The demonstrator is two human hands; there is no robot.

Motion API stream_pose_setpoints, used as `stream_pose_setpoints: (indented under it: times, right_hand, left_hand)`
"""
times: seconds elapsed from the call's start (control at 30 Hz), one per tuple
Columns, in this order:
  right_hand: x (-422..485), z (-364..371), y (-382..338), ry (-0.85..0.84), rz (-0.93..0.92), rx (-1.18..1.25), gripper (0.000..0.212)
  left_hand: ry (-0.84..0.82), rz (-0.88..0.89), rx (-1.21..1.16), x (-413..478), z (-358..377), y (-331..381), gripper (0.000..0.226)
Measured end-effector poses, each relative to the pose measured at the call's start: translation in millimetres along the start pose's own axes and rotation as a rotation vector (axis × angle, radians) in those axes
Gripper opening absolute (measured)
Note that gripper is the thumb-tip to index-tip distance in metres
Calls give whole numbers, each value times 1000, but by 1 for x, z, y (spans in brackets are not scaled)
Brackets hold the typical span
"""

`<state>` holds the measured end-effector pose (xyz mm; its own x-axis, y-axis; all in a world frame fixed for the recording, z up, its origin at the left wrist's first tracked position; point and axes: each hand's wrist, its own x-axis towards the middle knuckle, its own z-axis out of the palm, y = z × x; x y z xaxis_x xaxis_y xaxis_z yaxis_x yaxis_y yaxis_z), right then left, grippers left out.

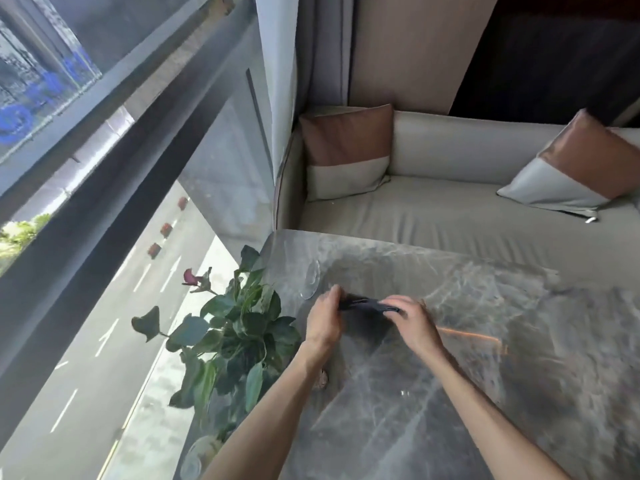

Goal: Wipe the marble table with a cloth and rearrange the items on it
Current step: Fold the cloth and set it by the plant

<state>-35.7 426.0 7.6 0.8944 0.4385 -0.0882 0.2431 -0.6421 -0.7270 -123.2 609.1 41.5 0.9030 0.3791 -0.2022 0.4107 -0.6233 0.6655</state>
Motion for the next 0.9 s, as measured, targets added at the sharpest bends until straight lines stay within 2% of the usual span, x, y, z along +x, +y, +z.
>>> stream_pose_setpoints:
  times: [0.1, 0.2, 0.3, 0.47, 0.63, 0.9]
  right_hand:
    - [-6, 36, 20, 14, -151, -179, 37]
    - [-21, 75, 45, -78, -106, -219, 39]
    - [-34, 95, 63, -111, -72, -210, 40]
    - [-42, 103, 69, -97, -101, -229, 42]
    - [-56, 102, 75, -91, -132, -234, 43]
    - [-114, 78, 93, -110, -93, -316, 47]
  left_hand:
    - [-83, 27, 237, 4, 21, -28, 38]
    - [-189, -6, 374, 1, 47, -57, 28]
    - [-284, -18, 475, -8, 60, -68, 29]
    - [-273, -45, 489, -7, 61, -66, 29]
    - [-342, -56, 528, -13, 58, -57, 33]
    - [-460, 67, 657, -58, 75, -35, 41]
